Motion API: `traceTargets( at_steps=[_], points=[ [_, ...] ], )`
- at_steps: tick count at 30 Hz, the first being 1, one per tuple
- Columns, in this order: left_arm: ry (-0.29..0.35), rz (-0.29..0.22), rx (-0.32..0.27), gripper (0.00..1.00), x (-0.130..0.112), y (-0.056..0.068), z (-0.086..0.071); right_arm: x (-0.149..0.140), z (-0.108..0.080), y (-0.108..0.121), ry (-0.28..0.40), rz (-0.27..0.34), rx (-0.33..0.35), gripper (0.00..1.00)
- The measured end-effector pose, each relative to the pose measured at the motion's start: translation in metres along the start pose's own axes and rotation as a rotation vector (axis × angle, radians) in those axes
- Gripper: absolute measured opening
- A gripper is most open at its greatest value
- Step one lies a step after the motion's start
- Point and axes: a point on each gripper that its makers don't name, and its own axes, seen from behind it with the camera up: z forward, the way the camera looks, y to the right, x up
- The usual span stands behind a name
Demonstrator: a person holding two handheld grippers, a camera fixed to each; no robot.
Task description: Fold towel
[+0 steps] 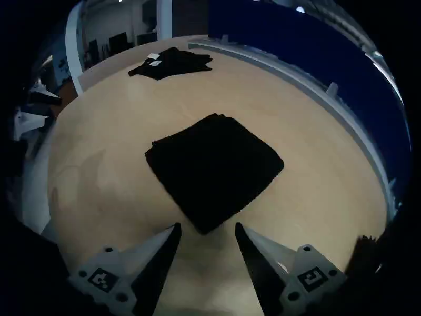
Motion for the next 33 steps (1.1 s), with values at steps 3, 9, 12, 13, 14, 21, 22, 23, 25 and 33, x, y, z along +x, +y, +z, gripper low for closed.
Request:
traceTargets(
  at_steps=[3, 9, 12, 13, 14, 21, 22, 23, 25, 33],
  points=[
    [-0.002, 0.001, 0.002, 0.90, -0.001, -0.001, 0.001, -0.002, 0.004, 0.000, -0.005, 0.011, 0.003, 0.77],
    [-0.003, 0.005, 0.002, 0.90, -0.001, 0.000, 0.002, -0.004, 0.010, 0.001, -0.008, 0.032, 0.005, 0.68],
    [-0.002, 0.005, 0.001, 0.90, 0.000, 0.001, 0.003, -0.004, 0.010, -0.001, -0.008, 0.040, 0.009, 0.60],
    [-0.002, 0.005, 0.000, 0.90, 0.000, 0.001, 0.003, -0.004, 0.010, -0.001, -0.008, 0.041, 0.010, 0.58],
    [-0.002, 0.005, 0.000, 0.90, 0.000, 0.001, 0.003, -0.004, 0.011, -0.001, -0.009, 0.043, 0.010, 0.56],
    [-0.003, 0.011, 0.000, 0.90, 0.000, 0.003, 0.005, -0.004, 0.013, 0.002, -0.011, 0.055, 0.006, 0.34],
    [-0.004, 0.011, 0.000, 0.90, 0.000, 0.003, 0.006, -0.004, 0.013, 0.003, -0.010, 0.057, 0.006, 0.31],
    [-0.005, 0.012, 0.000, 0.90, 0.000, 0.003, 0.006, -0.004, 0.013, 0.003, -0.010, 0.060, 0.006, 0.27],
    [-0.005, 0.012, 0.001, 0.90, 0.000, 0.003, 0.006, -0.004, 0.014, 0.004, -0.011, 0.063, 0.006, 0.22],
    [-0.003, 0.008, 0.001, 0.90, 0.002, 0.003, 0.006, -0.005, 0.013, 0.003, -0.012, 0.063, 0.011, 0.05]
  ],
)
